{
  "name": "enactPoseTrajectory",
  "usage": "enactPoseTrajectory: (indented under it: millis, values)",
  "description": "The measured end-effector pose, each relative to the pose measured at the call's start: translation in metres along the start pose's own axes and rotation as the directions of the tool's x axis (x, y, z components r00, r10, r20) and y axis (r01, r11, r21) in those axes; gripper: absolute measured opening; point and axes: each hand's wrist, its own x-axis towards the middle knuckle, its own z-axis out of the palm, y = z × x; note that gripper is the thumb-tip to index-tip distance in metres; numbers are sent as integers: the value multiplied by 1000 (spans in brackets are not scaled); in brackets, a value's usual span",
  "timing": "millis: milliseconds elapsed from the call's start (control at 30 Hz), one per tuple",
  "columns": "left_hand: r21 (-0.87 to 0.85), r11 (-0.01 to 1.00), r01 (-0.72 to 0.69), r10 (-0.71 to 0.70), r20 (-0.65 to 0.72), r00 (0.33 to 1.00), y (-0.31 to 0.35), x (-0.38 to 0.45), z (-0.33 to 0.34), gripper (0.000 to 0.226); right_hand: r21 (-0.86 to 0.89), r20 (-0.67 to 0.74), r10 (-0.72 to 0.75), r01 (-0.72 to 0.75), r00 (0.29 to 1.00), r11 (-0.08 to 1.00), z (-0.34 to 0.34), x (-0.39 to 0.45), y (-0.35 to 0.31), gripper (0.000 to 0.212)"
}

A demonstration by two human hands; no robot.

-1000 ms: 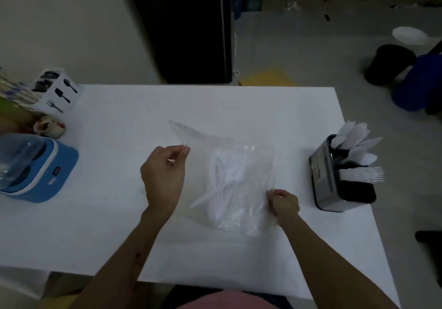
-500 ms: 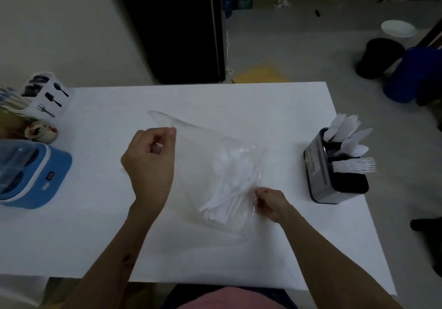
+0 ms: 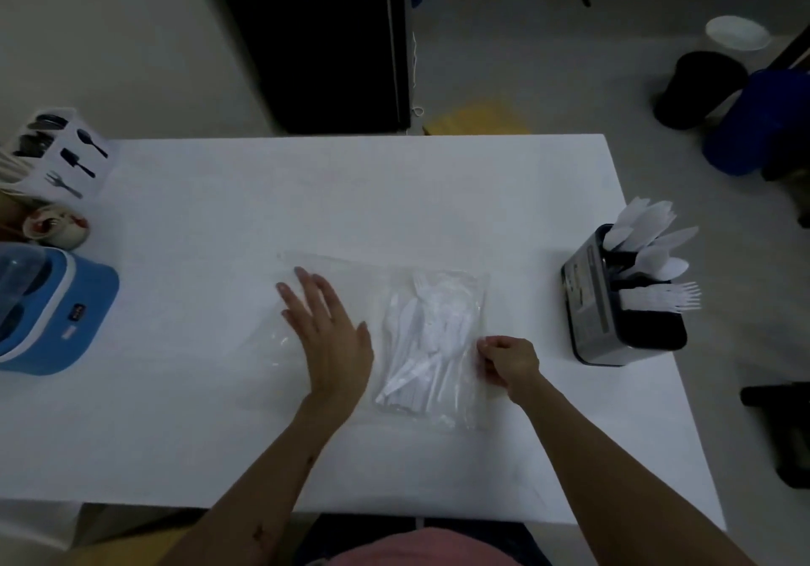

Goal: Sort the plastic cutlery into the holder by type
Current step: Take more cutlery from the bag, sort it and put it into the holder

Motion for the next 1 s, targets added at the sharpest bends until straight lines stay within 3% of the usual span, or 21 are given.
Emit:
enactPoseTrajectory:
  millis: [67,133,200,300,500,567,633,700,767,800,867,1000]
  values:
    - [137,971,-197,195,27,980,16,-7,6,79,-7,3,1,-1,1000,1000,-1,1,0,1]
    - [179,901,-396,385,90,918,30,-10,14,66,9,15,10,-10,1000,1000,-3,1,0,1]
    - [195,843,-501,467,197,862,40,-12,21,57,28,32,19,-20,999,999,-6,-1,-1,3]
    - [240,836,-494,386,385,839,46,-15,27,58,55,74,21,-25,997,998,-10,-4,-4,9]
    - [358,818,-450,221,527,821,63,-11,12,55,83,126,-22,12,992,996,-10,-10,-12,10]
    - [369,808,-460,220,536,815,76,-7,0,44,72,125,-32,23,992,997,-8,-10,-12,15]
    - [291,840,-458,313,431,847,86,-2,-1,37,24,104,-49,47,993,999,-7,-9,-13,19]
    - [1,921,-390,367,342,865,99,6,9,35,-33,91,-77,81,993,996,-5,-9,-16,20]
    - [-353,925,-139,290,425,857,112,18,15,35,-73,101,-114,121,988,990,-5,-9,-19,18]
    - [-450,893,-5,248,483,840,118,23,18,39,-91,111,-128,139,985,986,-6,-9,-20,17]
    - [-482,867,129,184,550,815,123,29,26,47,-120,135,-157,174,978,977,-7,-8,-20,18]
    - [-457,861,225,109,597,795,122,29,39,29,-127,162,-177,199,971,972,-9,-8,-16,19]
